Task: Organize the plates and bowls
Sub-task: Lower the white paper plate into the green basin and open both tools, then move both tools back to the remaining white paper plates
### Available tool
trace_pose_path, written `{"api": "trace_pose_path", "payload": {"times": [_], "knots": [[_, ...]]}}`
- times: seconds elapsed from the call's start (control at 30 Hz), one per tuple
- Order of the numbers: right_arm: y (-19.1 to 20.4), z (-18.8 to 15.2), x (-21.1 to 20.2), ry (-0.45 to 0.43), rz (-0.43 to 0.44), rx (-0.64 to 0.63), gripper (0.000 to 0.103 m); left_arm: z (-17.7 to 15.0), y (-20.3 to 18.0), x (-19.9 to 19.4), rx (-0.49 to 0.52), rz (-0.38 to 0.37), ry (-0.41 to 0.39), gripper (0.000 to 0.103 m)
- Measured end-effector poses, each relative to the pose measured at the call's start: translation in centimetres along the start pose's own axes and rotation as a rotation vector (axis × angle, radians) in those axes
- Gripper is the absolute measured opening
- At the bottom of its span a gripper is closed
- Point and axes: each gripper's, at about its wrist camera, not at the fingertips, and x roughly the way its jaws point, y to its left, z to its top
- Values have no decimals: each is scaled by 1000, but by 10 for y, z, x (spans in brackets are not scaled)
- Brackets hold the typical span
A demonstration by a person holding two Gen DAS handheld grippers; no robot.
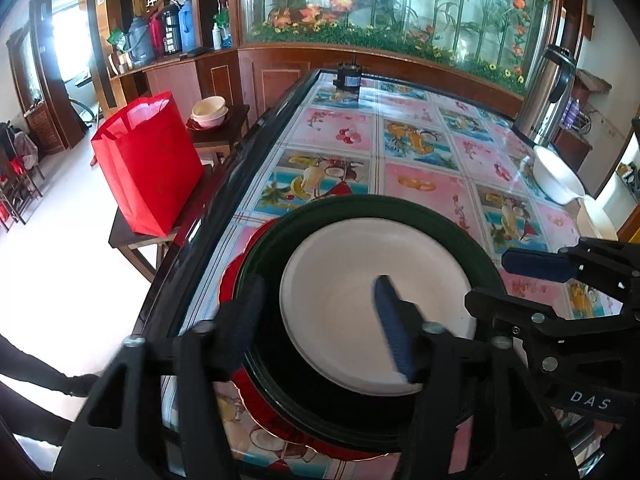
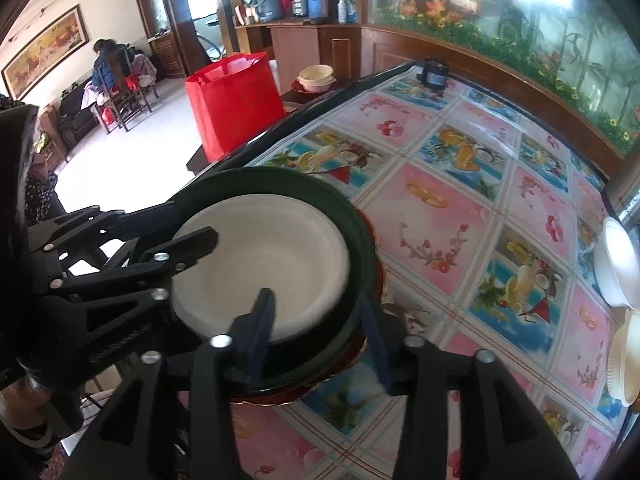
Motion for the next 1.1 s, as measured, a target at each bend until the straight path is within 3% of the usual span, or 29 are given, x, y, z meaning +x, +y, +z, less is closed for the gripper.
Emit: {"api": "trace_pose_path", "payload": {"times": [0.3,0.5,1.1], "knots": [[-15,-8,-11,-33,26,58,48,3,-15,-3,18,6,-31,61],[-32,-16,-21,-47,22,102,54,6,-32,-1,20,-24,-35,61],[-126,-58,-38,-37,-43,292,57,27,-136,24,134,-143,-6,61]]}}
